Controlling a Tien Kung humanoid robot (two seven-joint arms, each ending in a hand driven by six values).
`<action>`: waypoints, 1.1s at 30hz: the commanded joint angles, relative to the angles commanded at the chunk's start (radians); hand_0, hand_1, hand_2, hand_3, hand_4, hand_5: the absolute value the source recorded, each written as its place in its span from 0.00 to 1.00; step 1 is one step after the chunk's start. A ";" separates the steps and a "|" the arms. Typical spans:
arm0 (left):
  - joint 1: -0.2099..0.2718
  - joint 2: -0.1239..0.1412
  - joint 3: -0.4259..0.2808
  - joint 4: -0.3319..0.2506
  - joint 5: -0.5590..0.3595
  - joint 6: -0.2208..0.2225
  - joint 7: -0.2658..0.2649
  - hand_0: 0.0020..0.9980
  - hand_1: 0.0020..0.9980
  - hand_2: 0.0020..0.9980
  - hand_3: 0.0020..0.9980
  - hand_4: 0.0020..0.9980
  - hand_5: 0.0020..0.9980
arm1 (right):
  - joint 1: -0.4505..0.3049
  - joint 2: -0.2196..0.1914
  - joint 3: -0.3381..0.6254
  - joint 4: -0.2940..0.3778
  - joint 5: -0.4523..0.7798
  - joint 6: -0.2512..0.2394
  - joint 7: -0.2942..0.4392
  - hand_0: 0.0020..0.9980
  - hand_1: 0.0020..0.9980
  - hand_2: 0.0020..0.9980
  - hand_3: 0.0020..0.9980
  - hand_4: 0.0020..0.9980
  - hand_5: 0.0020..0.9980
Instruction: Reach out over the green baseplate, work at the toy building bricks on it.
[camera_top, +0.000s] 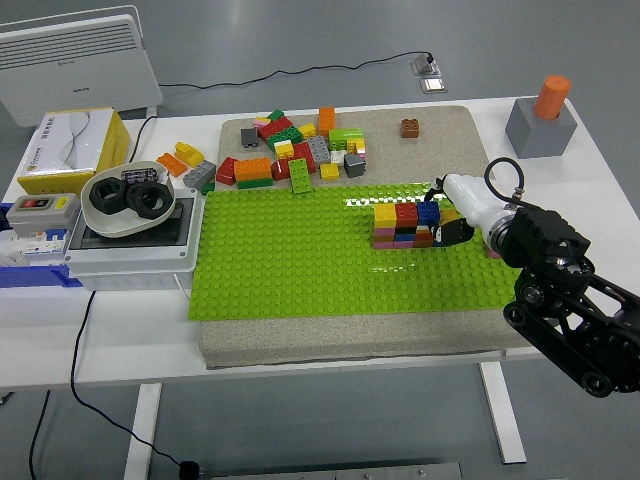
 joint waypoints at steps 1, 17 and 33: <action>0.000 0.000 0.000 0.000 0.000 0.000 0.000 0.77 0.70 0.62 0.47 0.56 0.44 | 0.000 0.000 0.000 0.000 0.000 0.000 0.000 0.79 0.79 0.82 0.67 0.66 0.12; 0.001 0.001 0.003 0.001 0.000 -0.003 0.001 0.77 0.70 0.61 0.47 0.56 0.44 | -0.003 -0.008 0.017 0.018 0.028 0.017 0.008 0.80 0.79 0.82 0.68 0.69 0.11; 0.004 -0.002 0.005 0.003 0.000 0.001 -0.001 0.77 0.70 0.61 0.47 0.56 0.45 | -0.031 -0.032 0.043 0.075 0.020 0.030 0.013 0.81 0.81 0.86 0.90 0.96 0.31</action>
